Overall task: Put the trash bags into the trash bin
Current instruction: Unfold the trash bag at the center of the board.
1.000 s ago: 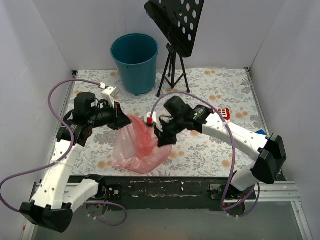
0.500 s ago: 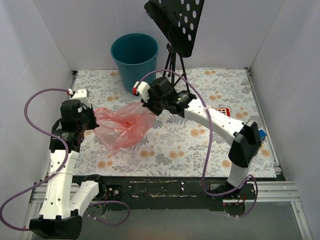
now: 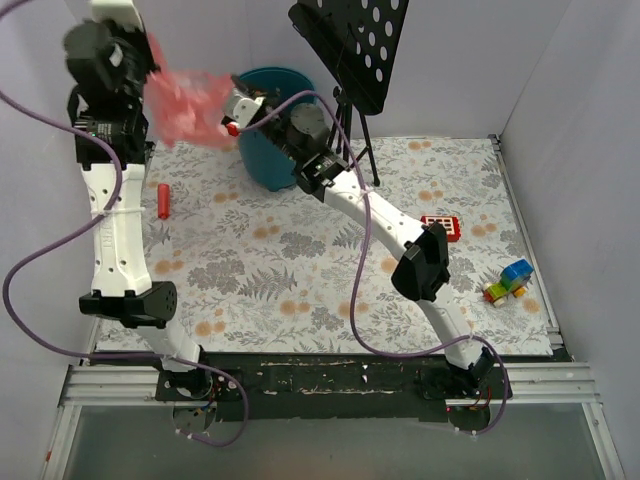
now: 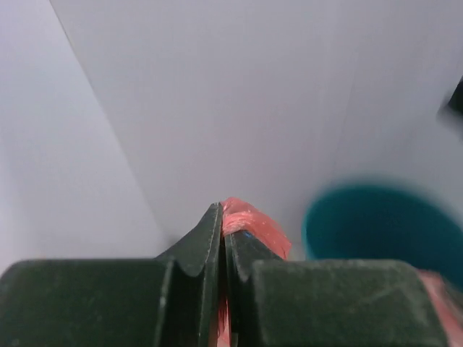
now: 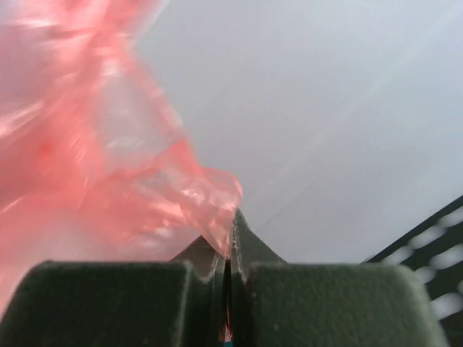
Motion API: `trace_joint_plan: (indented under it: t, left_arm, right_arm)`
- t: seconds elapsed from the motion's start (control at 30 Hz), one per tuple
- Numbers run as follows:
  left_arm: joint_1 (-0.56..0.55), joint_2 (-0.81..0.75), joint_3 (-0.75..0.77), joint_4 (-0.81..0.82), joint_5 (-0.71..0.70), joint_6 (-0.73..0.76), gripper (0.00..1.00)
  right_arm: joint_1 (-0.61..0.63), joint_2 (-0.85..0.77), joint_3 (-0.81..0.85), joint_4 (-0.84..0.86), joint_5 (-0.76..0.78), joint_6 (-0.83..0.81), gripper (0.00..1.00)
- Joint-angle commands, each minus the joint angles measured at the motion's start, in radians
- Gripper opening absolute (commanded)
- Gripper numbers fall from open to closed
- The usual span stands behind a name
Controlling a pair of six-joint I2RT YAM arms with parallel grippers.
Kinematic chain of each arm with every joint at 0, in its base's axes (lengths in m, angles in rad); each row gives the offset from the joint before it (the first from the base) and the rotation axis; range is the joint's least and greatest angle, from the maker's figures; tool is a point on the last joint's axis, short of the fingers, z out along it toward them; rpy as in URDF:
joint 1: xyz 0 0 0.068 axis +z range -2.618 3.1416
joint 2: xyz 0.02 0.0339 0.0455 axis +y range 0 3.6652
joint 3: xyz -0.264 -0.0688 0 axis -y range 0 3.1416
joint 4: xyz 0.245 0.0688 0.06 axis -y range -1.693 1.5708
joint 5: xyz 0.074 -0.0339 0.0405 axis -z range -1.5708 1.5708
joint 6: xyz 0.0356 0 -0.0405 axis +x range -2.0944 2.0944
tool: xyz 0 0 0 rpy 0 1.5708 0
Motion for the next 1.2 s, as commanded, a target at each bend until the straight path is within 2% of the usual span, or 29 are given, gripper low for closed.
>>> trace_joint_plan:
  t: [0.0, 0.07, 0.1, 0.13, 0.17, 0.2, 0.23, 0.27, 0.3, 0.33, 0.37, 0.4, 0.47, 0.5, 0.53, 0.57, 0.6, 0.67, 0.77, 0.8, 0.87, 0.93, 1.0, 1.07, 1.13, 1.17]
  left_arm:
    - [0.002, -0.071, 0.322, 0.395, 0.152, 0.203, 0.0]
    - [0.002, -0.261, -0.087, 0.765, 0.301, 0.243, 0.0]
    - [0.0, -0.37, -0.31, 0.908, 0.41, 0.265, 0.0]
    - [0.002, -0.451, -0.51, 1.019, 0.579, 0.306, 0.0]
    - [0.002, -0.528, -0.656, 1.04, 0.769, 0.361, 0.0]
    - [0.0, -0.618, -0.819, 0.986, 0.934, 0.401, 0.0]
    - [-0.003, -0.676, -0.948, 0.819, 1.121, 0.484, 0.0]
    - [-0.018, -0.732, -1.055, 0.482, 1.276, 0.703, 0.0]
    - [-0.055, -0.765, -1.111, -0.127, 1.306, 1.264, 0.0]
    - [-0.128, -0.785, -1.182, -0.598, 1.188, 2.011, 0.0]
    - [-0.202, -0.879, -1.26, -0.721, 1.166, 1.841, 0.0]
    - [-0.246, -0.989, -1.314, -0.654, 1.288, 1.707, 0.0]
    - [-0.273, -1.213, -1.407, -0.583, 1.421, 1.649, 0.0]
    - [-0.27, -1.287, -1.435, -0.428, 1.502, 1.485, 0.0]
    - [-0.27, -1.355, -1.461, -0.331, 1.524, 1.284, 0.0]
    - [-0.27, -1.395, -1.48, -0.182, 1.544, 1.123, 0.0]
    - [-0.268, -1.42, -1.491, -0.157, 1.541, 1.062, 0.0]
    - [-0.265, -1.416, -1.468, -0.164, 1.518, 0.979, 0.0]
    - [-0.253, -1.344, -1.399, -0.176, 1.43, 0.807, 0.0]
    - [-0.245, -1.304, -1.374, -0.15, 1.365, 0.714, 0.0]
    - [-0.238, -1.201, -1.336, -0.048, 1.136, 0.399, 0.0]
    - [-0.236, -1.082, -1.276, -0.001, 0.729, 0.107, 0.0]
    - [-0.236, -0.956, -1.193, -0.065, 0.45, 0.006, 0.0]
    - [-0.236, -0.862, -1.126, -0.112, 0.283, -0.071, 0.0]
    - [-0.238, -0.822, -1.124, -0.13, 0.199, -0.095, 0.0]
    - [-0.236, -0.804, -1.127, -0.142, 0.093, -0.118, 0.0]
  right_arm:
    - [0.027, -0.176, 0.029, 0.614, -0.305, -0.332, 0.01]
    - [0.036, -0.25, -0.036, 0.674, -0.359, -0.404, 0.01]
    - [0.034, -0.273, -0.105, 0.701, -0.367, -0.43, 0.01]
    - [0.033, -0.296, -0.165, 0.739, -0.35, -0.449, 0.01]
    - [0.033, -0.316, -0.26, 0.782, -0.305, -0.457, 0.01]
    - [0.028, -0.349, -0.413, 0.817, -0.248, -0.479, 0.01]
    - [0.027, -0.418, -0.61, 0.757, -0.159, -0.507, 0.01]
    - [0.021, -0.519, -0.876, 0.528, -0.151, -0.532, 0.01]
    - [0.004, -0.664, -1.051, 0.035, -0.324, -0.559, 0.01]
    - [-0.018, -0.795, -1.166, -0.483, -0.558, -0.739, 0.01]
    - [0.01, -0.913, -1.316, -0.743, -0.618, -0.803, 0.01]
    - [0.075, -1.067, -1.444, -0.758, -0.634, -0.664, 0.01]
    - [0.19, -1.327, -1.615, -0.748, -0.652, -0.401, 0.01]
    - [0.214, -1.424, -1.667, -0.688, -0.611, -0.234, 0.01]
    - [0.217, -1.477, -1.689, -0.66, -0.581, -0.183, 0.01]
    - [0.217, -1.512, -1.692, -0.663, -0.536, -0.171, 0.01]
    - [0.215, -1.523, -1.684, -0.669, -0.496, -0.173, 0.01]
    - [0.215, -1.525, -1.646, -0.648, -0.411, -0.13, 0.01]
    - [0.211, -1.459, -1.556, -0.488, -0.233, 0.09, 0.01]
    - [0.197, -1.415, -1.515, -0.459, -0.19, 0.161, 0.01]
    - [0.144, -1.318, -1.433, -0.427, -0.149, 0.271, 0.01]
    - [0.078, -1.215, -1.347, -0.424, -0.145, 0.356, 0.01]
    - [0.057, -1.138, -1.275, -0.411, -0.07, 0.373, 0.01]
    - [0.056, -1.074, -1.232, -0.369, 0.042, 0.378, 0.01]
    - [0.047, -0.993, -1.185, -0.356, 0.096, 0.361, 0.01]
    - [0.042, -0.942, -1.163, -0.359, 0.114, 0.353, 0.01]
